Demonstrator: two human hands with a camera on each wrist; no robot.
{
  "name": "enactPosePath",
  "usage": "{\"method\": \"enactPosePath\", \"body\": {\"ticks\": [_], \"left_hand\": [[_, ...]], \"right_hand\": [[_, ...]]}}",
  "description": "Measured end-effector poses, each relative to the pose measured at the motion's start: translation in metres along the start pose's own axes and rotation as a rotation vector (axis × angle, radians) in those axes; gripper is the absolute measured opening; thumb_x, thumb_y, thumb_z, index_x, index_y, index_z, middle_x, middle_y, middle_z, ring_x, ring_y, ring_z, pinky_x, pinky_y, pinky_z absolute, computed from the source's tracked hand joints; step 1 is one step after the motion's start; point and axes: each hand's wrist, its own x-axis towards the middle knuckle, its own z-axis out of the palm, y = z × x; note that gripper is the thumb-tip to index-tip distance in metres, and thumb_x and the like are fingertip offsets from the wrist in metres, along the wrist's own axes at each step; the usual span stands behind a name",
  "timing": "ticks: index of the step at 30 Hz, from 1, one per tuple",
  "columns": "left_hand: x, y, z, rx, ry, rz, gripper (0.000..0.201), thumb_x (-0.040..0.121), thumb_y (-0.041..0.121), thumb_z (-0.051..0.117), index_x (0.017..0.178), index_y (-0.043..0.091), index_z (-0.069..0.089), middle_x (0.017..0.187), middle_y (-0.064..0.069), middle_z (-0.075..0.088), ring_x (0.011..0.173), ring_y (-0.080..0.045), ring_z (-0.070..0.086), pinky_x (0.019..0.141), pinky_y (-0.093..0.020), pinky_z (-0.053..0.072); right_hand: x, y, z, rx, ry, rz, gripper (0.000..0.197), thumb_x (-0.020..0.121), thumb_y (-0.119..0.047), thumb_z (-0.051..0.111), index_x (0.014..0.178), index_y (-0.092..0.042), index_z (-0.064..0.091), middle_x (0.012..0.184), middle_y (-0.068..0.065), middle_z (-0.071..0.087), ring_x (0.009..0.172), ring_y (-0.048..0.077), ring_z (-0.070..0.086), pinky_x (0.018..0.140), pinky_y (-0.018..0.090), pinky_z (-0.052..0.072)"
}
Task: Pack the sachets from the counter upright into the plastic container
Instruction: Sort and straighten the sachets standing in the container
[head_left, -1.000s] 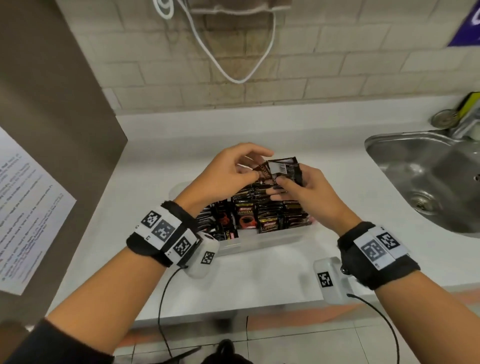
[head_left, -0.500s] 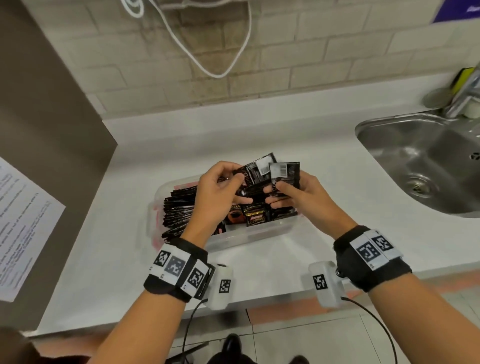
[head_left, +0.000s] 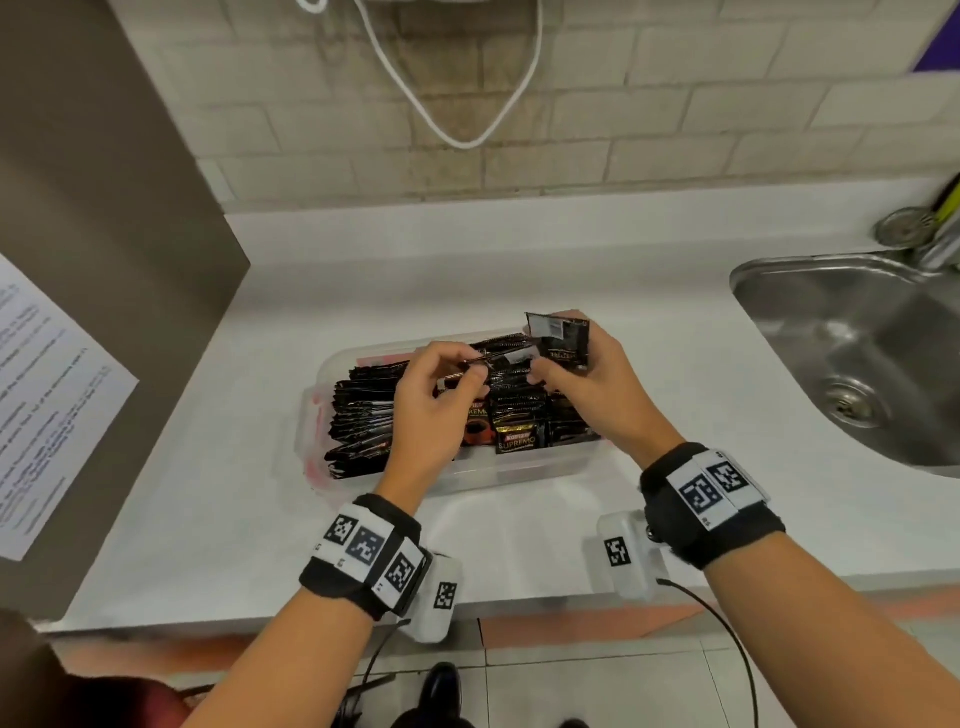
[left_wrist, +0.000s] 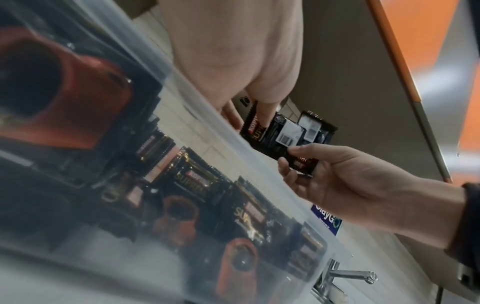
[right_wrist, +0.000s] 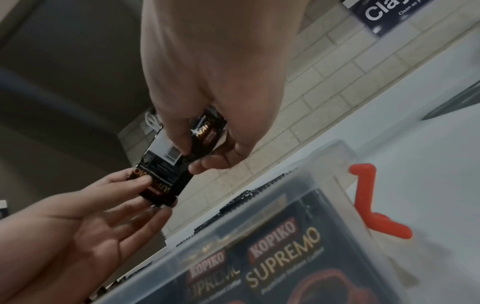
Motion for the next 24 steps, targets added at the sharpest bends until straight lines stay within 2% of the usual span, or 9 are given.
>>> {"method": "enactPosePath", "body": {"ticks": [2, 4, 6, 9, 12, 14, 17, 19, 24], "left_hand": [[0.000, -0.003, -0.002, 0.074, 0.044, 0.057, 0.018, 0.092, 0.005, 0.069, 0.097, 0.022, 0.070, 0.104, -0.012, 0.061, 0.089, -0.006, 0.061, 0.076, -0.017, 0.052], [0.002, -0.004, -0.005, 0.062, 0.035, 0.039, 0.016, 0.096, 0.007, 0.063, 0.102, 0.020, 0.071, 0.092, -0.015, 0.060, 0.074, -0.011, 0.057, 0.065, -0.020, 0.049], [0.004, -0.001, -0.006, -0.052, -0.017, -0.044, 0.023, 0.102, 0.006, 0.051, 0.109, 0.015, 0.071, 0.083, -0.015, 0.062, 0.063, -0.016, 0.057, 0.057, -0.025, 0.049], [0.010, 0.007, -0.002, -0.209, -0.043, -0.161, 0.029, 0.103, 0.008, 0.047, 0.107, 0.015, 0.074, 0.105, -0.012, 0.071, 0.078, -0.020, 0.068, 0.065, -0.030, 0.057], [0.013, 0.008, 0.002, -0.143, 0.025, -0.160, 0.018, 0.098, 0.009, 0.061, 0.109, 0.013, 0.074, 0.109, -0.005, 0.073, 0.097, -0.018, 0.072, 0.080, -0.032, 0.059], [0.015, 0.006, 0.001, -0.113, 0.047, -0.179, 0.019, 0.094, 0.007, 0.066, 0.110, 0.014, 0.073, 0.109, -0.003, 0.074, 0.100, -0.018, 0.071, 0.087, -0.036, 0.058], [0.016, 0.007, -0.001, -0.062, 0.031, -0.160, 0.025, 0.092, 0.001, 0.067, 0.109, 0.019, 0.070, 0.107, -0.004, 0.072, 0.088, -0.016, 0.070, 0.078, -0.032, 0.058], [0.013, 0.006, -0.004, 0.025, 0.023, -0.123, 0.030, 0.091, 0.003, 0.069, 0.111, 0.026, 0.068, 0.106, 0.000, 0.070, 0.087, -0.014, 0.066, 0.079, -0.028, 0.057], [0.008, 0.005, -0.006, 0.156, -0.061, -0.068, 0.027, 0.090, 0.007, 0.071, 0.108, 0.027, 0.073, 0.104, 0.009, 0.071, 0.086, 0.002, 0.059, 0.076, -0.015, 0.052]], "right_hand": [[0.001, 0.000, 0.001, -0.059, -0.001, -0.077, 0.020, 0.090, 0.001, 0.068, 0.103, -0.014, 0.069, 0.100, -0.003, 0.070, 0.098, 0.017, 0.067, 0.087, 0.030, 0.053], [-0.001, 0.001, 0.003, -0.084, -0.008, -0.121, 0.020, 0.087, 0.006, 0.068, 0.097, -0.011, 0.071, 0.098, 0.000, 0.070, 0.096, 0.015, 0.066, 0.086, 0.024, 0.050], [-0.003, 0.001, 0.004, -0.085, -0.003, -0.131, 0.022, 0.084, 0.010, 0.069, 0.095, -0.009, 0.070, 0.100, 0.006, 0.069, 0.097, 0.018, 0.067, 0.086, 0.025, 0.051], [-0.006, 0.001, 0.007, -0.121, -0.014, -0.149, 0.022, 0.083, 0.010, 0.071, 0.097, -0.008, 0.070, 0.103, 0.008, 0.066, 0.100, 0.021, 0.065, 0.089, 0.033, 0.053], [-0.008, 0.001, 0.009, -0.095, -0.051, -0.105, 0.028, 0.083, 0.011, 0.066, 0.100, -0.011, 0.070, 0.107, 0.006, 0.064, 0.104, 0.021, 0.065, 0.091, 0.039, 0.055], [-0.009, 0.000, 0.008, -0.033, -0.054, -0.064, 0.021, 0.086, 0.001, 0.061, 0.102, -0.011, 0.069, 0.106, 0.006, 0.065, 0.102, 0.022, 0.065, 0.088, 0.039, 0.056], [-0.006, -0.001, 0.002, 0.116, 0.025, 0.035, 0.020, 0.099, -0.004, 0.051, 0.106, -0.019, 0.063, 0.099, -0.002, 0.071, 0.091, 0.021, 0.067, 0.074, 0.034, 0.057], [-0.007, 0.001, -0.004, 0.201, 0.062, 0.099, 0.023, 0.104, -0.003, 0.044, 0.111, -0.022, 0.055, 0.094, 0.002, 0.072, 0.078, 0.023, 0.066, 0.067, 0.030, 0.056], [-0.015, 0.006, -0.015, 0.148, 0.088, 0.164, 0.022, 0.105, -0.003, 0.039, 0.112, -0.023, 0.044, 0.090, 0.003, 0.073, 0.062, 0.023, 0.062, 0.054, 0.028, 0.046]]}}
